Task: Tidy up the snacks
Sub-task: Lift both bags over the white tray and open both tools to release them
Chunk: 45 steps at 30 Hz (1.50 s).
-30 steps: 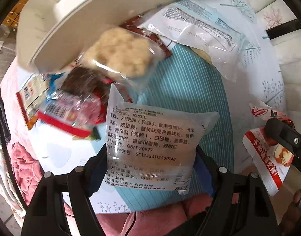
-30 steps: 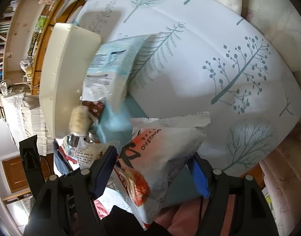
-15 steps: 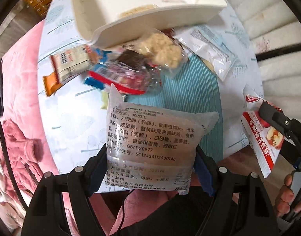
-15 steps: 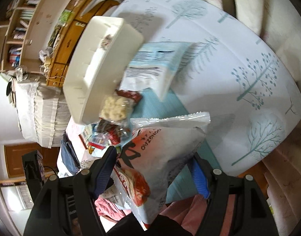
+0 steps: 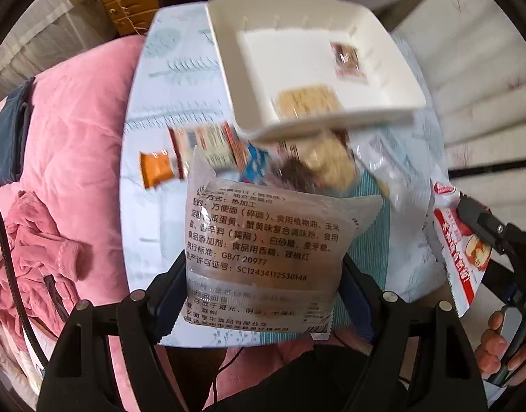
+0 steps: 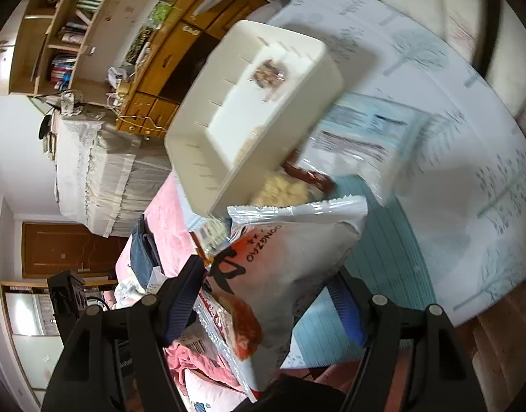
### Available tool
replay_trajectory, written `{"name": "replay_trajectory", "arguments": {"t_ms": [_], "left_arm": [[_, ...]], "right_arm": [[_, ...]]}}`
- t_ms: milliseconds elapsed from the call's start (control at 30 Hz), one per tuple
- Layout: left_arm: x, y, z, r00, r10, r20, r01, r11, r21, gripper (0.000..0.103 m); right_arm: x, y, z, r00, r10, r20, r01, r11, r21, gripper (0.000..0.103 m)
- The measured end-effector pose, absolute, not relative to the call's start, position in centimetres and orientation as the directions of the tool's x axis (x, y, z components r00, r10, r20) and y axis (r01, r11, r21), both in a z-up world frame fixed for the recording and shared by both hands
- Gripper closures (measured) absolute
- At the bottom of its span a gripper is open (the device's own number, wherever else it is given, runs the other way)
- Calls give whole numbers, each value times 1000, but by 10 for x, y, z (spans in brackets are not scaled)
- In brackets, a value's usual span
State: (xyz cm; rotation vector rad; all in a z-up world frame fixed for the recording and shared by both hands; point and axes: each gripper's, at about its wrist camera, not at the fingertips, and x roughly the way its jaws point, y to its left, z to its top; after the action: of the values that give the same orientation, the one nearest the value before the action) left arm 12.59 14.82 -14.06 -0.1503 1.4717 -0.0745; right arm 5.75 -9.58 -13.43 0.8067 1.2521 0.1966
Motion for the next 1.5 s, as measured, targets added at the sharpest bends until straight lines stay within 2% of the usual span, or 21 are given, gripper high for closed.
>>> {"name": "replay_trajectory", "arguments": {"t_ms": [433, 1100, 1133, 1200, 1267, 1333, 1400, 1500], "left_arm": [[199, 167, -99, 231, -144, -962, -122, 977, -175, 24], [294, 140, -137, 304, -204, -930, -151, 954, -259, 22], [296, 139, -137, 310, -210, -927, -151, 952, -266, 20], [298, 139, -137, 327, -212, -921, -157, 949, -274, 7], [299, 139, -136, 343, -198, -918, -167, 949, -267, 6], [297, 138, -137, 341, -202, -918, -166, 948, -270, 6], [294, 138, -138, 336, -211, -918, -167, 946, -278, 6], [283, 140, -139, 332, -213, -919, -169, 945, -280, 6]], "right_arm": [[130, -83, -115, 370, 549, -749, 196, 742, 641, 31], [214, -86, -125, 456, 502, -735, -6, 827, 561, 29], [216, -86, -125, 458, 503, -733, -14, 829, 560, 29], [217, -85, -127, 455, 507, -732, -24, 829, 559, 29], [218, -86, -131, 447, 509, -735, -23, 829, 559, 27], [217, -87, -134, 445, 507, -738, -11, 827, 562, 17], [215, -88, -134, 453, 507, -733, -4, 824, 567, 11], [213, -88, -132, 457, 502, -735, 0, 826, 564, 9]]}}
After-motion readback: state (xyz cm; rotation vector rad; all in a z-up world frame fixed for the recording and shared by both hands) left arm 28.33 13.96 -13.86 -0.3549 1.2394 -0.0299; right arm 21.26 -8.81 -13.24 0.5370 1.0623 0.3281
